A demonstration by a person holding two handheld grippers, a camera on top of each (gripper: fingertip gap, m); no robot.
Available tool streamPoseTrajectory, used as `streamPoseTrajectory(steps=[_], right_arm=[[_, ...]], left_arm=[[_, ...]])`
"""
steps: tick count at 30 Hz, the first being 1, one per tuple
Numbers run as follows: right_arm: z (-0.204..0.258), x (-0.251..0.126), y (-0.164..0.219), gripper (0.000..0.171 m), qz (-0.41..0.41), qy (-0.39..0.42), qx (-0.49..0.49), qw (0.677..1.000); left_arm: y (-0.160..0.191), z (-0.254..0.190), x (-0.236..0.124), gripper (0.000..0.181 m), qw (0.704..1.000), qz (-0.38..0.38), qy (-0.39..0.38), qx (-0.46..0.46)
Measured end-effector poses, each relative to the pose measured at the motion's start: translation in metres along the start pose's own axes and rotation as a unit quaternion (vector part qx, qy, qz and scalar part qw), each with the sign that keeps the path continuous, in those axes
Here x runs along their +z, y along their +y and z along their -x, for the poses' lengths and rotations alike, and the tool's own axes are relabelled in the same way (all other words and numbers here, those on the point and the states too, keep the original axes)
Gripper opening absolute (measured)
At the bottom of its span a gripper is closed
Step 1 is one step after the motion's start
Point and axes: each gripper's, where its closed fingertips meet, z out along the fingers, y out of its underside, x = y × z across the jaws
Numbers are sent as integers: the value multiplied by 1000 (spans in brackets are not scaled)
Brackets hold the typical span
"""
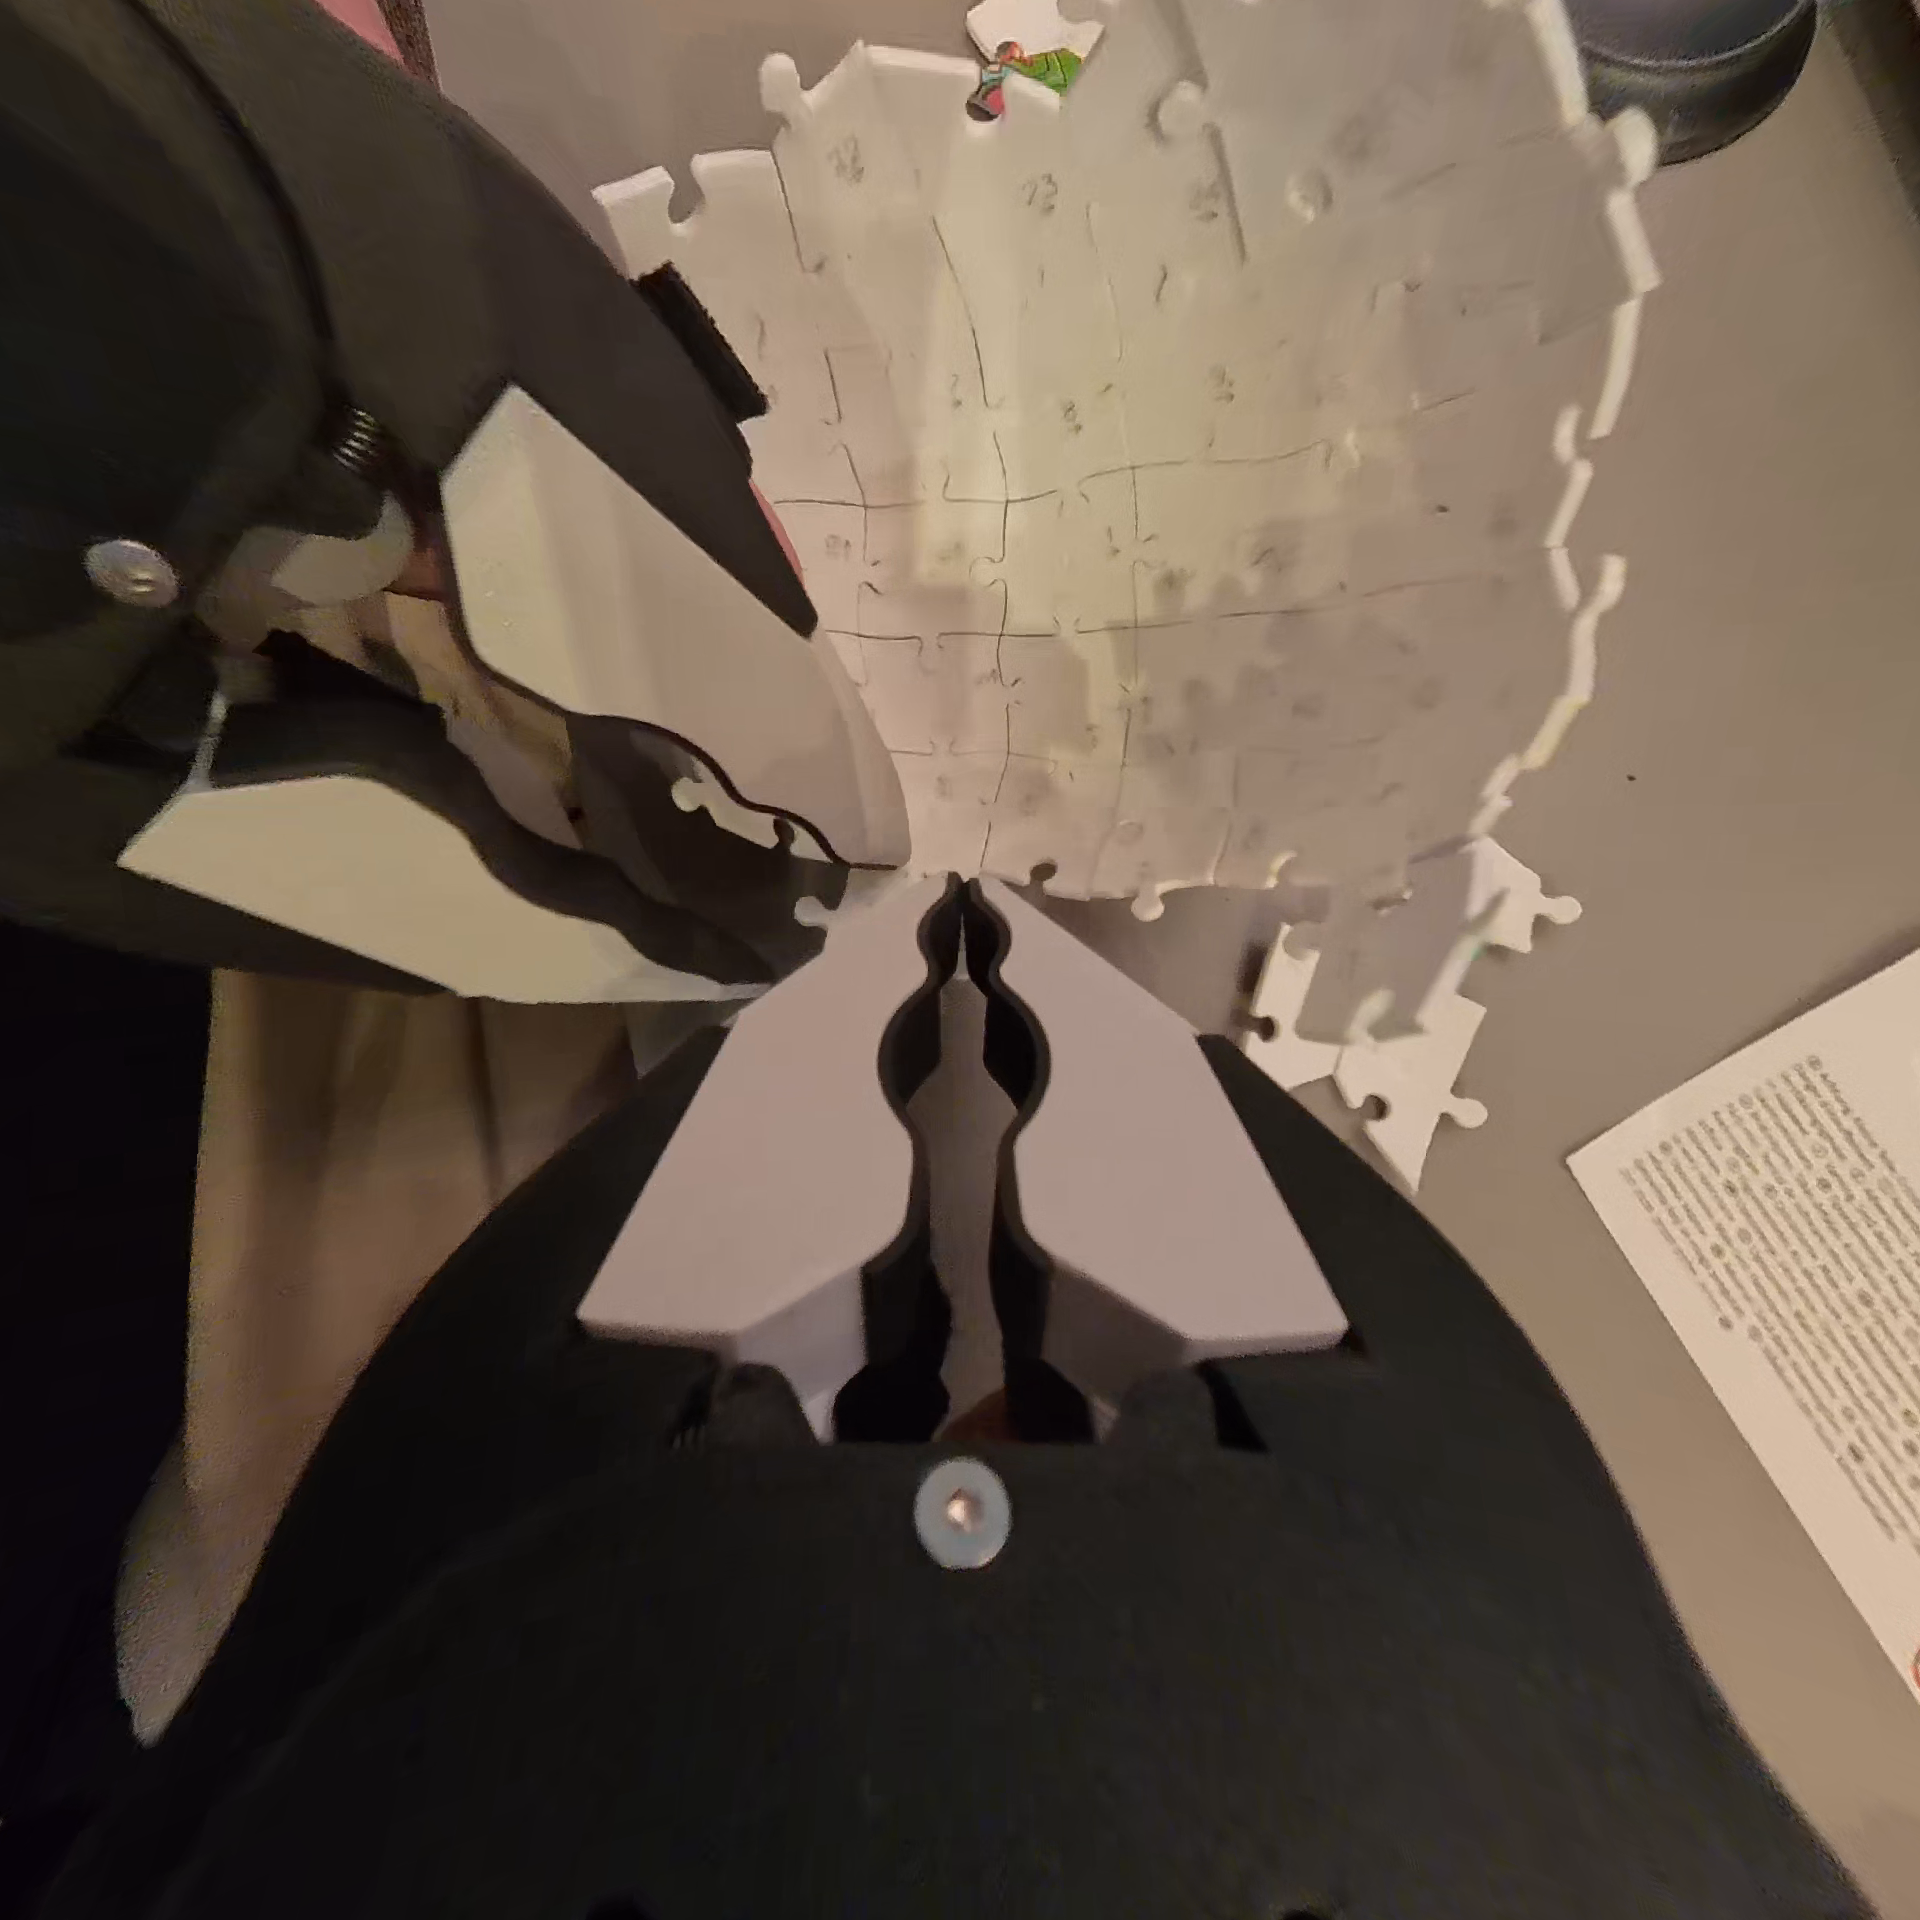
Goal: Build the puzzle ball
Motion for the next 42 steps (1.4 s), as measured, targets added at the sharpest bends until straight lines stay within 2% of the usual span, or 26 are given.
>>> streamPoseTrajectory(steps=[12, 21, 28, 32, 37, 42], right_arm=[[4, 12, 5, 0, 40, 2, -37, 999], [5, 12, 3, 0, 20, -3, -26, 999], [1, -10, -3, 0, -15, -7, 5, 1000], [-17, -38, 5, 0, -22, 35, 30, 999], [-54, -48, 39, 24, 14, 95, 71, 993], [-54, -38, 56, 32, 53, 89, 54, 993]], left_arm=[[1, -2, -3, 34, 999, 7, -6, 31], [1, -5, -3, 31, 1000, 7, 5, 26], [1, -5, -1, 27, 1000, 17, 8, 21], [-1, -3, 0, 27, 999, 22, 3, 28], [0, 1, 1, 27, 999, 28, -2, 24], [3, 4, 1, 26, 999, 35, -6, 25]])
